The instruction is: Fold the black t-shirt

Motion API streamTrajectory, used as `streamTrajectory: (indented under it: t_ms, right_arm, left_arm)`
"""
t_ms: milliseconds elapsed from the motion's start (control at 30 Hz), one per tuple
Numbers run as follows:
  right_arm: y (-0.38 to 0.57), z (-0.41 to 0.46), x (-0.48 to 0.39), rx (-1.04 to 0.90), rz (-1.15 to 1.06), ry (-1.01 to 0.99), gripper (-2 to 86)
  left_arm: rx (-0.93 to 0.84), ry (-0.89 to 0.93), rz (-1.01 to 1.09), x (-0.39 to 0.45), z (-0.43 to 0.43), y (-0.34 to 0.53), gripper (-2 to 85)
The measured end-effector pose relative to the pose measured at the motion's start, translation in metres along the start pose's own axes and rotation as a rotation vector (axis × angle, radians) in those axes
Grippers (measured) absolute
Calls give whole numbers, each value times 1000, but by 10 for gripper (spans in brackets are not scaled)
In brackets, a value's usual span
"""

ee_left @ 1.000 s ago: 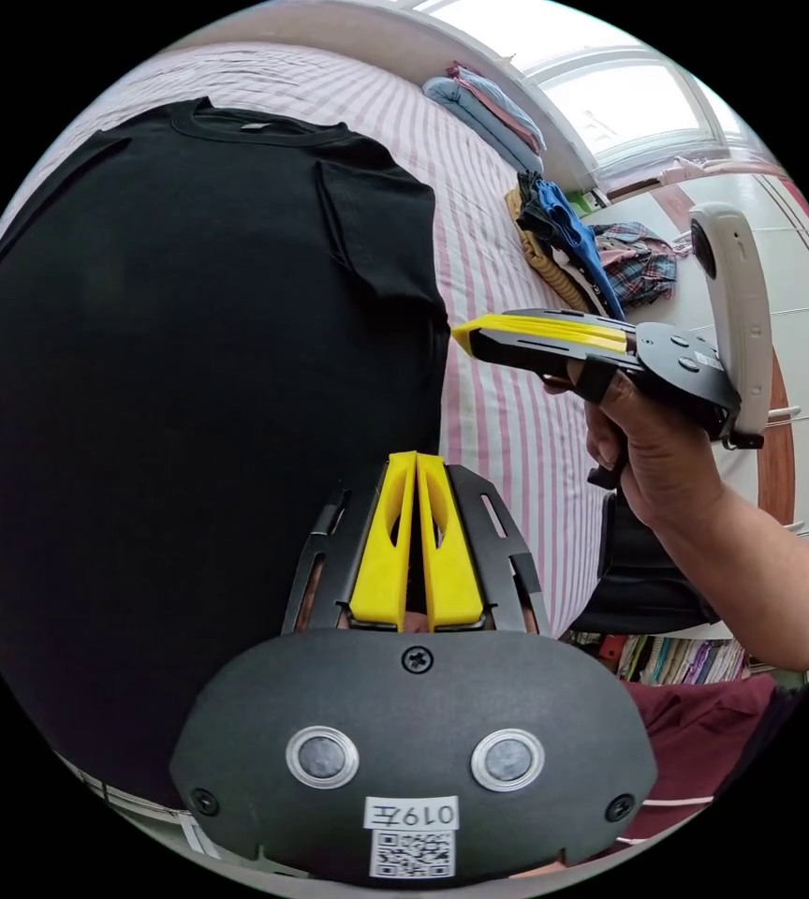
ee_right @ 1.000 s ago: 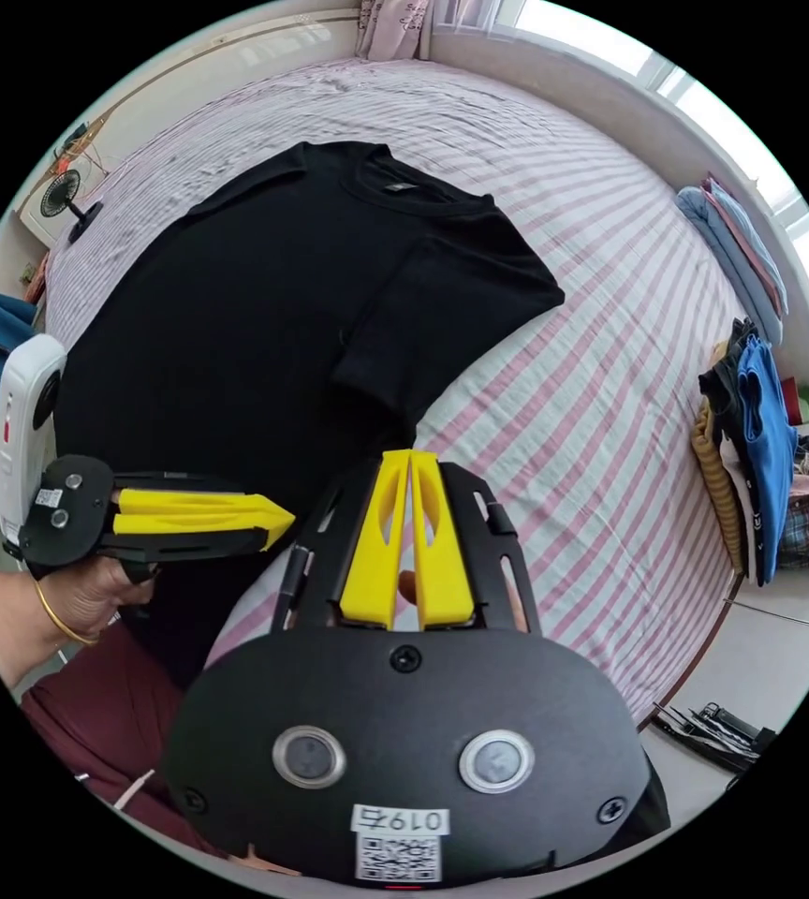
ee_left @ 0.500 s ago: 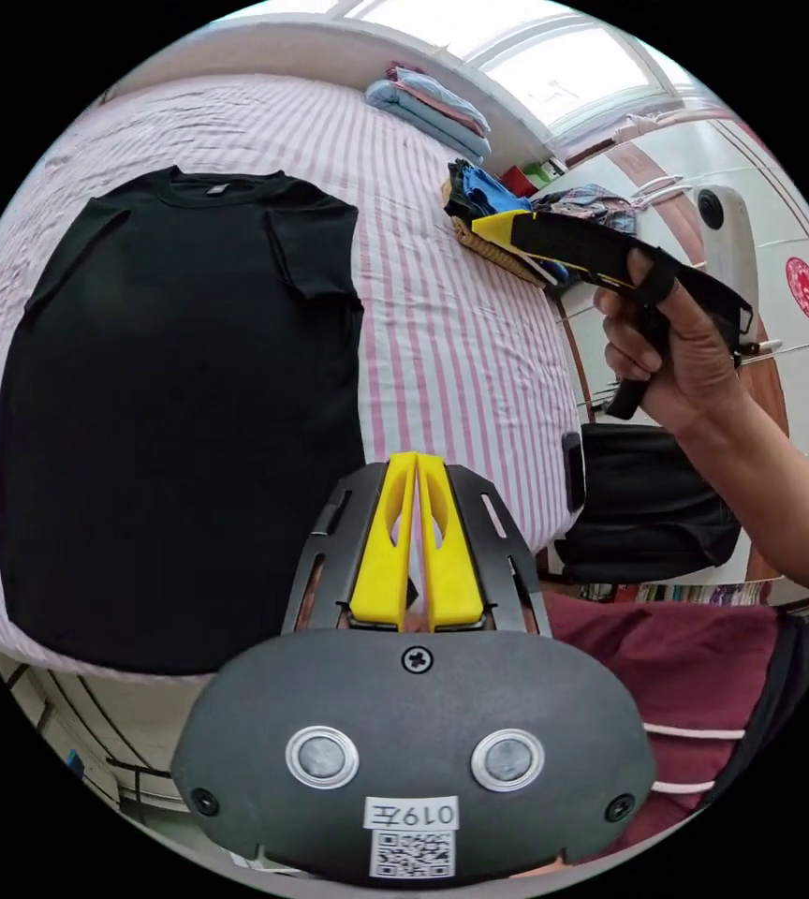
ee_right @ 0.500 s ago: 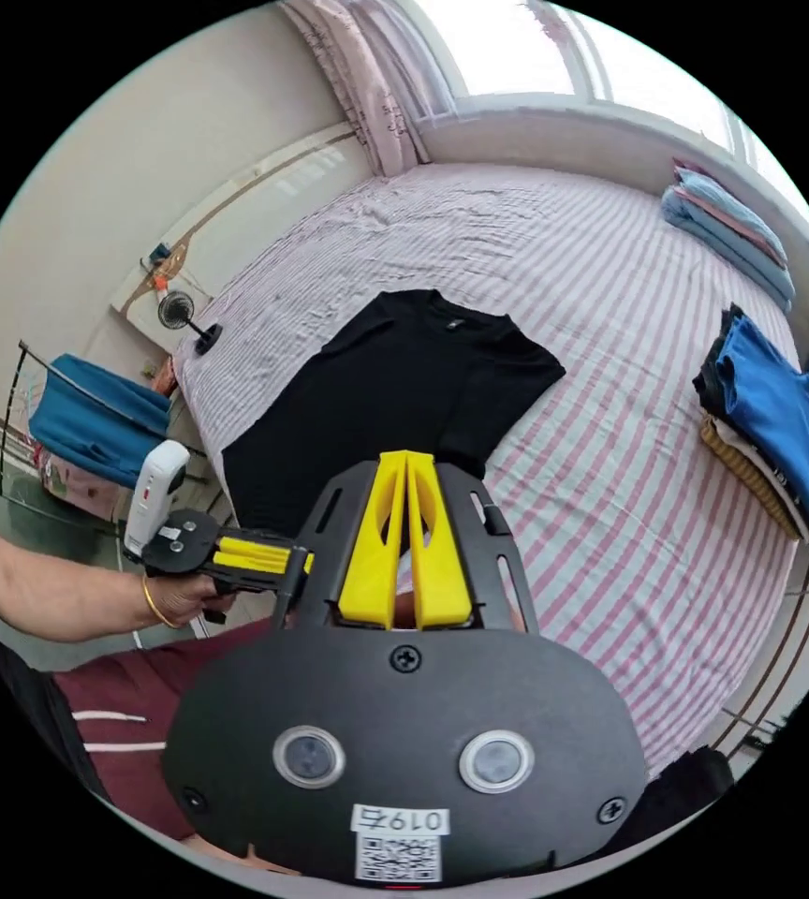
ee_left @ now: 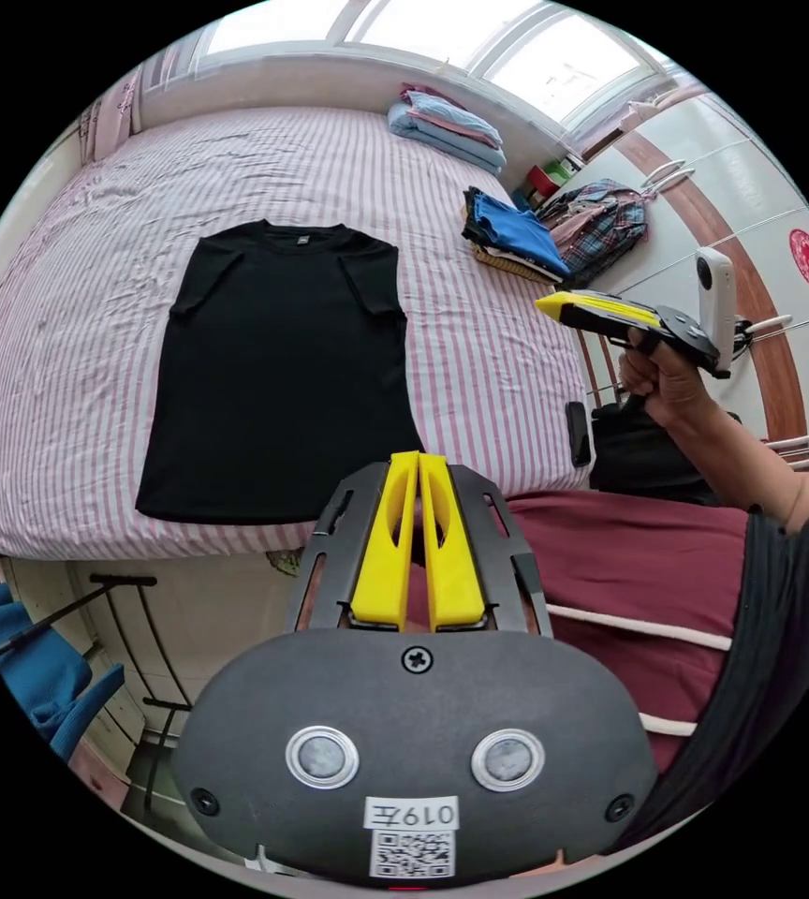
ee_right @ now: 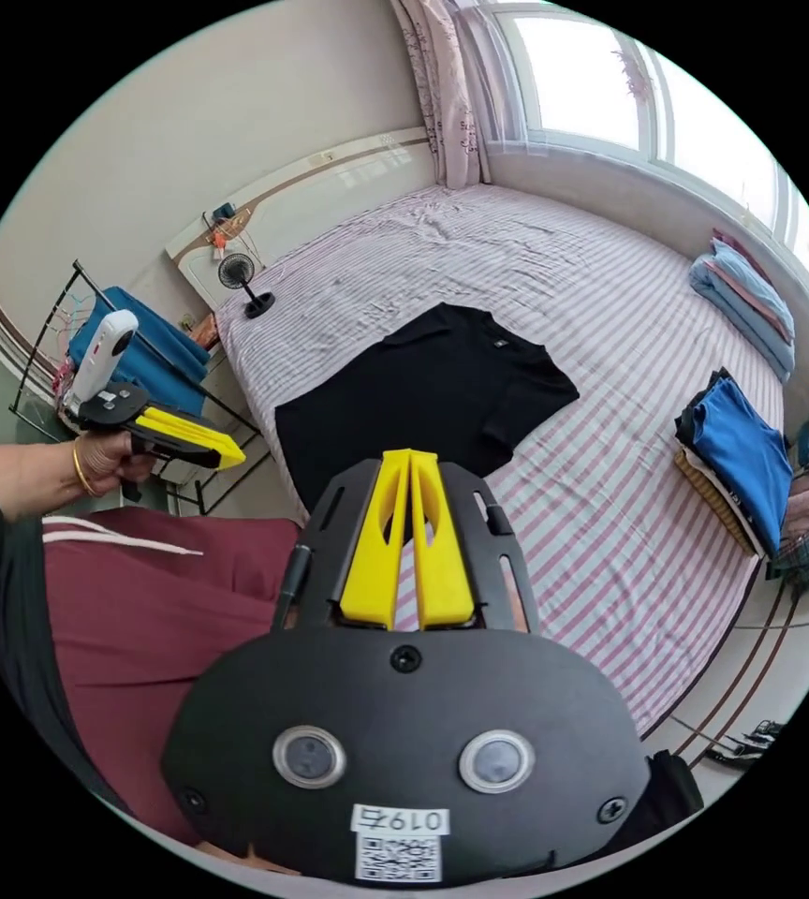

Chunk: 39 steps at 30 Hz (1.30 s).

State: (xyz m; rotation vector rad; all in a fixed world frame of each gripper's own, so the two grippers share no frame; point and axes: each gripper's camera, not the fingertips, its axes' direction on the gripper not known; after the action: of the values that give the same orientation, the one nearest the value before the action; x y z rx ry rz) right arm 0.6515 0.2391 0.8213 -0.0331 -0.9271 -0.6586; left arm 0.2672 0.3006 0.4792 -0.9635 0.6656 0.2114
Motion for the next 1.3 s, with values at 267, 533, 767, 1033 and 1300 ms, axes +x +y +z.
streamTrajectory:
  t_ms: [267, 533, 767, 1033, 1300]
  right_arm:
    - [30, 23, -28, -58, 265, 75, -6]
    - [12, 76, -124, -3, 669, 383, -7]
    - [0, 106, -182, -147, 765, 396, 31]
    - [17, 132, -181, -300, 803, 271, 78]
    - [5, 126, -195, -342, 796, 266, 83]
  left_arm:
    - [-97, -30, -43, -143, 19, -9, 7]
    - [-101, -83, 119, -284, 31, -37, 8]
    - [-242, -57, 136, -352, 94, -39, 11]
    - [-363, -20, -58, -391, 175, -10, 57]
    - [-416, 10, -49, -396, 221, 9, 93]
